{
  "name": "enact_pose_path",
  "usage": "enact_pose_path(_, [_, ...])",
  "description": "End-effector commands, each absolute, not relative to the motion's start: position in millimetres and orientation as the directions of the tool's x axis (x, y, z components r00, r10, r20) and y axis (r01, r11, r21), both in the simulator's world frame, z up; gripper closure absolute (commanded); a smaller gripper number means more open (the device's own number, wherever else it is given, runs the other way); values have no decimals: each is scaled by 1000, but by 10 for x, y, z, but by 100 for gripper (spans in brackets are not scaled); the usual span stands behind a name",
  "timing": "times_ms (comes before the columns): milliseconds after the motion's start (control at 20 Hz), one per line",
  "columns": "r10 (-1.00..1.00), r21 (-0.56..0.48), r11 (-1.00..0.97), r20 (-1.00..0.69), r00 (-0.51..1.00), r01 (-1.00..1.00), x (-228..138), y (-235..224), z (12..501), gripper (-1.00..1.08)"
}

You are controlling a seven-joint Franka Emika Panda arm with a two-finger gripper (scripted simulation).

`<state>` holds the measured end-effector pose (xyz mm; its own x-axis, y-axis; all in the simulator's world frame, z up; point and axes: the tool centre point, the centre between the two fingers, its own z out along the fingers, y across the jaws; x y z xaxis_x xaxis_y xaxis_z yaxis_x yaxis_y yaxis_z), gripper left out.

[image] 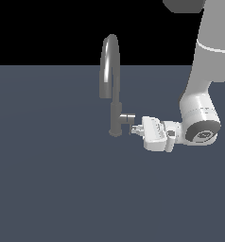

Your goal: Turn on the faucet by rotating a designated handle.

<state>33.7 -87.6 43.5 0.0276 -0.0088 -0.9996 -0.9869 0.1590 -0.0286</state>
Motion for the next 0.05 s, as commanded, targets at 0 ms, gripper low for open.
enact_pose_path(0, [1, -1, 147, -1000, 1, -989, 311, -731, 246, 108])
